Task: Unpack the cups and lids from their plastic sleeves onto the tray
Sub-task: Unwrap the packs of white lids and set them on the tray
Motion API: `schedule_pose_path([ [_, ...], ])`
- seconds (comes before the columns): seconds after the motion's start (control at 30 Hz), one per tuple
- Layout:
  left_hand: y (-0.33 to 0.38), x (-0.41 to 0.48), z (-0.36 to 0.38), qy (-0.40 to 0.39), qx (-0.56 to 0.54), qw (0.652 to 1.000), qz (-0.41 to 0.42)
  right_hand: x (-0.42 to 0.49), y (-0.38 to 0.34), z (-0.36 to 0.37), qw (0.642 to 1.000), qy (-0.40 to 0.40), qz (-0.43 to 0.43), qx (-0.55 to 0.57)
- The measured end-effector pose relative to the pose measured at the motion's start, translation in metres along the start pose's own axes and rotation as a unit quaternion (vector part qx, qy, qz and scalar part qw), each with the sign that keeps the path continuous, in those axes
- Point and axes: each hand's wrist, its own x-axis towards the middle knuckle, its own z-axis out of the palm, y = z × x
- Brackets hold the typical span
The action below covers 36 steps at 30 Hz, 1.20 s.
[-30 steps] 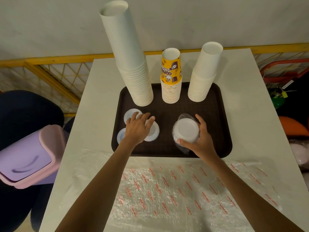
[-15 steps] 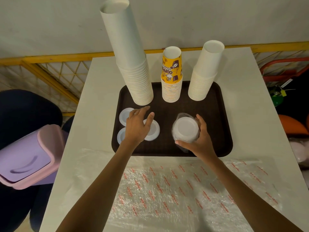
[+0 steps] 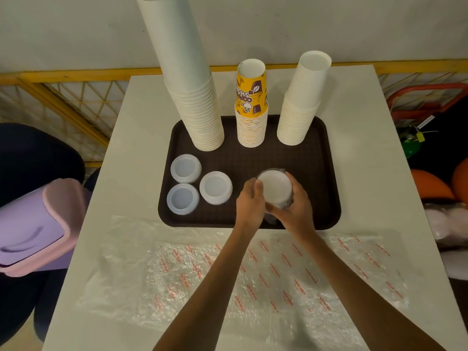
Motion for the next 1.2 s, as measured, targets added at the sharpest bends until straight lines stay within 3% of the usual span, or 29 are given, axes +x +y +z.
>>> schedule_pose_path([
  [0.17,-0.014,0.0,0.004,-0.005,0.006,1.0,-0.01,0.009,0.0,-0.014,0.994,-0.103,0.038,-0.005],
  [0.23,-0.012,-0.001,0.004,0.001,0.003,1.0,-0.018,0.011,0.002,-0.02,0.992,-0.102,0.076,0.008],
  [0.37,-0.012,-0.002,0.006,-0.017,-0.03,0.998,-0.054,0.011,-0.011,-0.023,0.965,-0.076,0.199,0.152],
  [0.47,-0.011,-0.007,0.004,-0.04,-0.08,0.993,-0.083,0.013,-0.021,-0.024,0.949,-0.074,0.254,0.17],
  [0.63,-0.002,-0.023,-0.006,-0.025,-0.103,0.994,-0.024,0.011,-0.035,-0.039,0.913,-0.087,0.306,0.253],
  [0.77,0.0,-0.047,-0.011,-0.002,-0.127,0.992,-0.001,-0.006,-0.05,-0.049,0.863,-0.124,0.365,0.328],
  [0.87,-0.001,-0.069,-0.017,0.027,-0.076,0.997,-0.016,-0.028,-0.053,-0.052,0.806,-0.162,0.414,0.39],
  [1.0,-0.004,-0.095,-0.024,0.062,-0.038,0.994,-0.085,-0.052,-0.058,-0.056,0.745,-0.218,0.427,0.464],
  [1.1,-0.006,-0.105,-0.032,0.076,-0.028,0.991,-0.107,-0.062,-0.064,-0.052,0.726,-0.247,0.451,0.457],
  [1.2,0.002,-0.114,-0.043,0.073,-0.025,0.99,-0.12,-0.064,-0.07,-0.051,0.737,-0.272,0.462,0.412],
])
